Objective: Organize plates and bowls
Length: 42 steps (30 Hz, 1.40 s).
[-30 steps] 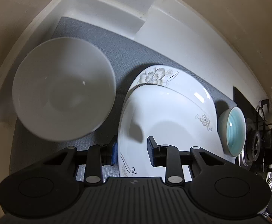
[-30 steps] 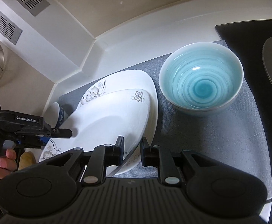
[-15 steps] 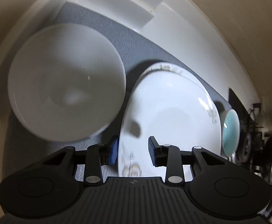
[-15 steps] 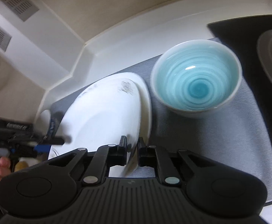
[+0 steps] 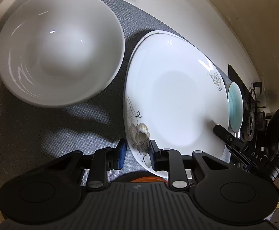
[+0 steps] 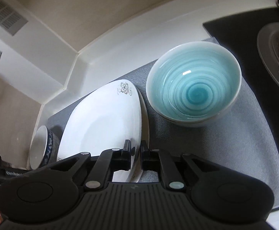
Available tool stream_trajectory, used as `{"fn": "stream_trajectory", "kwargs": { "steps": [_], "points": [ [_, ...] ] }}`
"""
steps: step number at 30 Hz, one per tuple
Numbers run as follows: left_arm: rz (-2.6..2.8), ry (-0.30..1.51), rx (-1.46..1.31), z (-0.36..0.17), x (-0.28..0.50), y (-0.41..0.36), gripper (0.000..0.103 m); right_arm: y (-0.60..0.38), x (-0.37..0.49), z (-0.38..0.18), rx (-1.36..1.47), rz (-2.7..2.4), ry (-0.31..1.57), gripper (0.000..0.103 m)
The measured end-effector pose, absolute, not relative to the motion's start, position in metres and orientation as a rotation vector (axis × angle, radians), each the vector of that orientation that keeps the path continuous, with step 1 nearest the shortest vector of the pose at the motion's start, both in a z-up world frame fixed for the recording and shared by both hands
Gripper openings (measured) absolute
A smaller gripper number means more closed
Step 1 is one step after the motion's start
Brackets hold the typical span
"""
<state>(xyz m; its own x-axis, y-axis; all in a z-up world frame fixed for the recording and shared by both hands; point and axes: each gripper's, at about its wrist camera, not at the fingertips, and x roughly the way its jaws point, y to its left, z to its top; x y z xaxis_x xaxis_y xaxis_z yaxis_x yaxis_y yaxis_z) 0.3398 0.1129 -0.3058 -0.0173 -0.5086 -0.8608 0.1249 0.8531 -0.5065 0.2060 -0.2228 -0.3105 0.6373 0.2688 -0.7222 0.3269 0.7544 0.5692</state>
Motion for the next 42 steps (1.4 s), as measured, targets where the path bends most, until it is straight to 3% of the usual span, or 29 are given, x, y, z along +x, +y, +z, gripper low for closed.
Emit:
{"fn": "stream_trajectory", "kwargs": {
  "steps": [16,20,24,34,37,39,42],
  "points": [
    [-0.519,1.519,-0.388,-0.307,0.343,0.122,0.022,-0.214,0.187,-0.295,0.638,-0.061,0.925,0.017],
    [-0.497,1.471,-0.309,-0.302,0.344,0.117,0.022,-0.216,0.191,-0.303,0.645,-0.078,0.935,0.017],
    [-0.493,1.455,-0.271,-0.301,0.344,0.111,0.022,-0.207,0.198,-0.306,0.602,-0.060,0.931,0.009],
    [-0.488,1.381,-0.144,-0.287,0.326,0.100,0.022,-0.205,0.194,-0.304,0.573,-0.043,0.921,0.011],
    [-0.476,1.358,-0.131,-0.278,0.321,0.100,0.026,-0.198,0.181,-0.297,0.575,-0.031,0.934,0.013],
    [-0.479,1.341,-0.116,-0.272,0.317,0.099,0.041,-0.187,0.170,-0.293,0.535,0.010,0.960,0.017],
    [-0.471,1.310,-0.085,-0.265,0.309,0.100,0.053,-0.169,0.159,-0.295,0.509,0.073,1.020,0.038]
  ]
}}
